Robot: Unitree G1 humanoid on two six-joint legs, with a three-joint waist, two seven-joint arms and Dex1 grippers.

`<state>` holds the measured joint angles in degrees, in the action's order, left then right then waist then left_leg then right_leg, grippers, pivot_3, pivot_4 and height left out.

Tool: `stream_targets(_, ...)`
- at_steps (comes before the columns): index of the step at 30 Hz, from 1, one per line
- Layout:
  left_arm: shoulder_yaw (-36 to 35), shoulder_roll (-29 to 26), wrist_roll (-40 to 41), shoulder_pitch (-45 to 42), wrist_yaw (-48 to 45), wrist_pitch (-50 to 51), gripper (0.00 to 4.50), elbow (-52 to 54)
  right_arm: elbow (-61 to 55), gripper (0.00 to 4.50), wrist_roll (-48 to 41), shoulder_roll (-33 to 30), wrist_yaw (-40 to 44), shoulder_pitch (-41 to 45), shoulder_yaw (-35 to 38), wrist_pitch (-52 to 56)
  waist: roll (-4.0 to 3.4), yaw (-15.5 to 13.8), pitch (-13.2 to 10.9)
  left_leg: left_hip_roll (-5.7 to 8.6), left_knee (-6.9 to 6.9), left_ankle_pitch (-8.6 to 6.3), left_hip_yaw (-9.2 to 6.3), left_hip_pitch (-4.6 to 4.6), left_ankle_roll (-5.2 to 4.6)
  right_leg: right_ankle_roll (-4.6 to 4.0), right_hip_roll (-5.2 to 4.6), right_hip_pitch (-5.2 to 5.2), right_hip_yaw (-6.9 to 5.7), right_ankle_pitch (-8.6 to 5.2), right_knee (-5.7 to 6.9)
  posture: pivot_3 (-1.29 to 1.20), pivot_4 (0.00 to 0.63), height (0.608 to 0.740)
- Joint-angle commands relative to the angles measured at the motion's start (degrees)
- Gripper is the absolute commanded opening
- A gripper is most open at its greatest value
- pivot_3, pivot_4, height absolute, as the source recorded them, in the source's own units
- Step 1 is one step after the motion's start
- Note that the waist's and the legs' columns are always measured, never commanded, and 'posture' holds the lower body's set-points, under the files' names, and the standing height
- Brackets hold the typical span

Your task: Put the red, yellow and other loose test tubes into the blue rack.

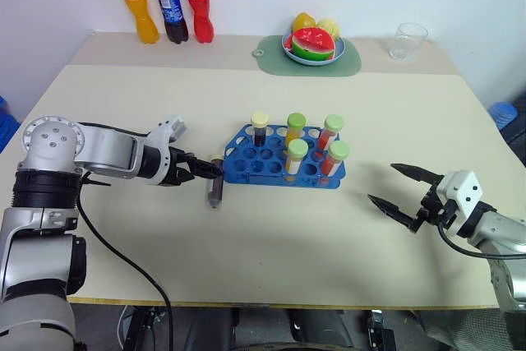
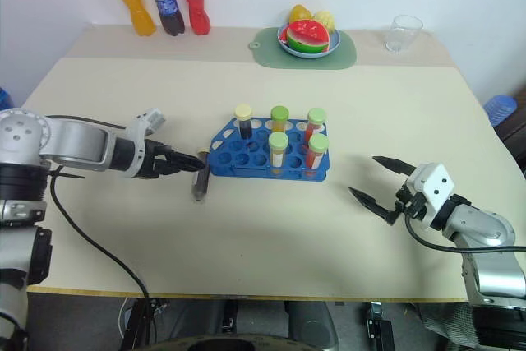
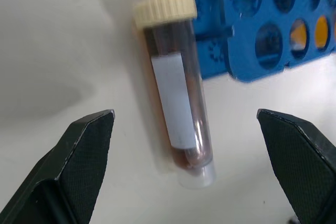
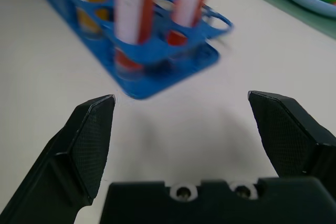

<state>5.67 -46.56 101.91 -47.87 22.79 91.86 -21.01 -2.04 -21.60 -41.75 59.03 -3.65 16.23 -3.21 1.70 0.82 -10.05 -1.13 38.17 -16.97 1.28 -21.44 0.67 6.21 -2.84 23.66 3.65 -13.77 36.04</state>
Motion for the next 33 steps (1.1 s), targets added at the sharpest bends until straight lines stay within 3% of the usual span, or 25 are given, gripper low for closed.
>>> stream_targets(1,6.5,-4.0,9.9,-2.8,3.1,-1.0,4.49,-1.3,-0.4,4.5,-4.2,-2.1,5.9,0.3,1.5,-0.9,0.0,0.0,0.0,0.0,-0.01,0.0,0.0,0.0,0.0,0.0,0.01,0.0,0.0,0.0,-0.01,0.0,0.15,0.74)
stream_targets(9,18.1,-7.8,11.1,-9.2,-1.6,0.6,4.49,-6.2,-1.0,4.5,-5.3,-2.3,11.1,0.6,0.1,-2.3,0.0,0.0,0.0,0.1,-0.01,0.05,0.09,0.0,0.09,-0.17,0.03,0.0,-0.01,-0.11,-0.03,0.0,0.15,0.74)
stream_targets(16,22.2,-1.0,11.1,-15.6,6.5,0.1,4.49,-18.2,-0.6,4.5,-4.7,-0.2,11.8,4.0,-4.0,-3.3,0.02,-0.1,0.0,0.14,0.01,0.08,0.09,-0.04,0.12,-0.13,0.0,-0.01,-0.02,-0.12,-0.03,0.0,0.15,0.74)
stream_targets(24,18.7,8.1,8.1,-18.9,16.3,-0.8,4.49,-27.8,-2.0,4.5,-5.5,0.3,12.1,7.0,-6.1,-2.4,0.0,-0.3,0.0,0.23,0.03,0.12,0.03,0.01,0.19,0.06,-0.09,-0.12,-0.08,-0.1,-0.03,0.0,0.15,0.74)
stream_targets(30,11.2,15.7,-1.3,-23.0,21.6,0.3,4.49,-37.7,-2.3,4.5,-4.8,1.2,11.1,8.4,-7.6,-2.7,-0.05,-1.4,0.0,0.36,0.08,0.15,-0.02,0.08,0.24,0.04,-0.16,-0.29,-0.14,-0.11,-0.08,0.0,0.15,0.74)
stream_targets(33,8.4,17.3,-6.1,-24.3,22.7,0.6,3.61,-40.3,-2.0,4.5,-4.6,1.5,10.8,8.5,-7.9,-3.3,-0.06,-1.5,0.0,0.38,0.08,0.16,-0.02,0.07,0.27,0.06,-0.17,-0.3,-0.14,-0.1,-0.08,0.0,0.15,0.74)
